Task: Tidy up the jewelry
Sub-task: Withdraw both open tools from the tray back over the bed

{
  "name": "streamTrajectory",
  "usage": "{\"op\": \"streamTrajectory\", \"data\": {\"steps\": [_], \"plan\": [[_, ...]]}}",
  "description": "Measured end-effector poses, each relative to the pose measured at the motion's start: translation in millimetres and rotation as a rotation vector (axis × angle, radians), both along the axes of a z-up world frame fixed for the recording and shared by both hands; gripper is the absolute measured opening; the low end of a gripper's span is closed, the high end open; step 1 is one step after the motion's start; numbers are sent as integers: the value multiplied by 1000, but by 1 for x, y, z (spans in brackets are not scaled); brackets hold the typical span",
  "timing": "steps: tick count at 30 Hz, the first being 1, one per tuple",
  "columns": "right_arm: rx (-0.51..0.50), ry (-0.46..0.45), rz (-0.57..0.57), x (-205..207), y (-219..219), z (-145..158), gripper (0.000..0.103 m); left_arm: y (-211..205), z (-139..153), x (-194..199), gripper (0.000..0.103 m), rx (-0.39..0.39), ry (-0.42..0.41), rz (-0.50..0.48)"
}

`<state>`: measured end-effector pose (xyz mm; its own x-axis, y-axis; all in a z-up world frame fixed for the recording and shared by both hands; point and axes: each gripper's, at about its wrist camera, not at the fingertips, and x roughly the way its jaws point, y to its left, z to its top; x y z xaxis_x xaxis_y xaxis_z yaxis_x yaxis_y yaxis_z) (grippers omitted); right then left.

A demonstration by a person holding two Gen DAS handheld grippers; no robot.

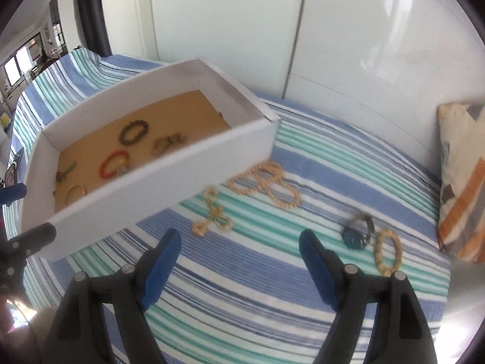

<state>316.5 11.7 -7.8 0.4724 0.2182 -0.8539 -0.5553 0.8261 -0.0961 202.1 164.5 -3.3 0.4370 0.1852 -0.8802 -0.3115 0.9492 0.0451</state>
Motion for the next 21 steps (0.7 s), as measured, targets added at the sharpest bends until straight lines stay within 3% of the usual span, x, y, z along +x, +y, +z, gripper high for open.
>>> {"op": "streamTrajectory", "data": {"steps": [7, 15, 21], "plan": [[-24, 44, -137, -20, -54, -14, 82, -46, -1, 0, 101, 18, 18, -88], [-41, 22, -155, -30, -61, -10, 82, -78, -15, 2, 100, 57, 19, -235], [-52, 35, -197, -30, -72, -13, 84, -87, -19, -3, 100, 35, 32, -279]]}}
